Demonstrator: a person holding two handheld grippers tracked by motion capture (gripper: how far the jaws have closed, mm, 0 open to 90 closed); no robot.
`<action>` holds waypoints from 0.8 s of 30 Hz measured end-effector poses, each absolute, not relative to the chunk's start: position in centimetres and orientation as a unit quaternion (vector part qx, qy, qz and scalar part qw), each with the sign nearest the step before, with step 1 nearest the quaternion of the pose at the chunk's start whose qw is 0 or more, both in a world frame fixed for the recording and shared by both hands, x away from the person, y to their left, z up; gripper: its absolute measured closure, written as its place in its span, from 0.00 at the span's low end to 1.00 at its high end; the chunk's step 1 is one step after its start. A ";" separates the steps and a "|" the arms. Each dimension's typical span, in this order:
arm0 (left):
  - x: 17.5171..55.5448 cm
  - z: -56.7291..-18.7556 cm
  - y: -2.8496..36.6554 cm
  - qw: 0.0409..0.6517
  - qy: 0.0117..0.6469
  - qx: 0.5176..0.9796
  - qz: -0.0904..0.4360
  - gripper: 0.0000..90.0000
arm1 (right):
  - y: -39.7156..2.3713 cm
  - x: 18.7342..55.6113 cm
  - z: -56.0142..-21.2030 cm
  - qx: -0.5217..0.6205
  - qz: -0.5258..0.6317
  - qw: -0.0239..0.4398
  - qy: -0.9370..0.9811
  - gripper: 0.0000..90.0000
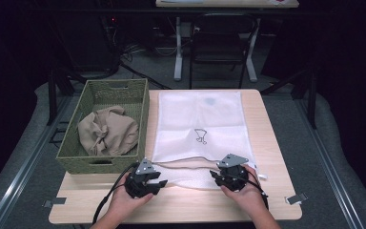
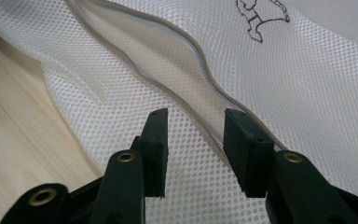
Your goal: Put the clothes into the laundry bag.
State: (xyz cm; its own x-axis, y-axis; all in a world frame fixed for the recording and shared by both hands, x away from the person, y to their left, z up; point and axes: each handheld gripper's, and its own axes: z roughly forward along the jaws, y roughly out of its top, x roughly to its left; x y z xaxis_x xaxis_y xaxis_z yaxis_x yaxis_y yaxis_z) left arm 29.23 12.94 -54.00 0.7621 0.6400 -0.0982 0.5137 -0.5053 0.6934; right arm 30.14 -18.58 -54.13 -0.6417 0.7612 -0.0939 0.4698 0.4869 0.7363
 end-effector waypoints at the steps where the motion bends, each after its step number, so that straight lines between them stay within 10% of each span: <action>1: 29.2 -54.0 12.9 0.368 0.332 0.864 0.088 0.64 | -18.6 30.2 -54.1 0.369 0.350 0.208 0.835 0.68; 24: 28.8 -54.0 13.0 0.366 0.336 0.863 0.092 0.62 | -18.0 32.0 -54.5 0.366 0.343 0.232 0.833 0.72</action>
State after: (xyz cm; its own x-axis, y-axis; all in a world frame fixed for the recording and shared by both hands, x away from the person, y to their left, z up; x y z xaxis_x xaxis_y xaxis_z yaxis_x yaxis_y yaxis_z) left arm 28.79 13.01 -54.00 0.7577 0.6467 -0.0883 0.5125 -0.5058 0.6939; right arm 31.96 -18.03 -54.45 -0.6237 0.7698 -0.1357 0.4516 0.4965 0.7413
